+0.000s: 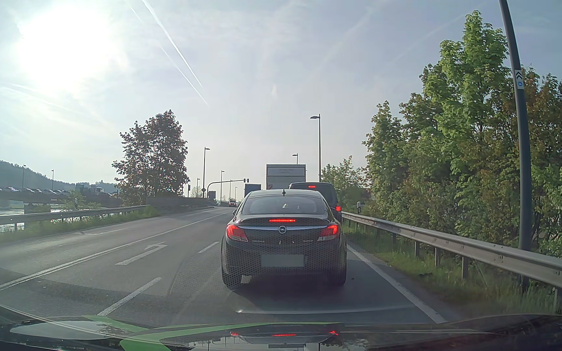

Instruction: Follow the waypoints while adhering to traffic rules and regulations

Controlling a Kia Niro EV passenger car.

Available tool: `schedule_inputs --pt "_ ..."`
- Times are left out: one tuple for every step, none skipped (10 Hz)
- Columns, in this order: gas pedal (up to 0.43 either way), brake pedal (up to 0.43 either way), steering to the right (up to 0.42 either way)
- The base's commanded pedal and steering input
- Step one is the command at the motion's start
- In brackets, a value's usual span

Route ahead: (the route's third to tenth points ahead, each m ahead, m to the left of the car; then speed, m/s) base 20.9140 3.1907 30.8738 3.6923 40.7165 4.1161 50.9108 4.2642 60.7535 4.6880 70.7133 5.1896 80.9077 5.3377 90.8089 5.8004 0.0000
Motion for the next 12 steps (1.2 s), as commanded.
schedule_inputs --pt "0.000 0.268 -0.001" --pt "0.000 0.268 -0.001" --pt "0.000 0.268 -0.001" --pt "0.000 0.268 -0.001" --pt "0.000 0.268 0.000" --pt "0.000 0.268 -0.001" --pt "0.000 0.268 0.000" --pt "0.000 0.268 0.000" --pt "0.000 0.268 0.000" --pt "0.000 0.268 0.000" --pt "0.000 0.268 0.000" --pt "0.000 0.268 0.000"
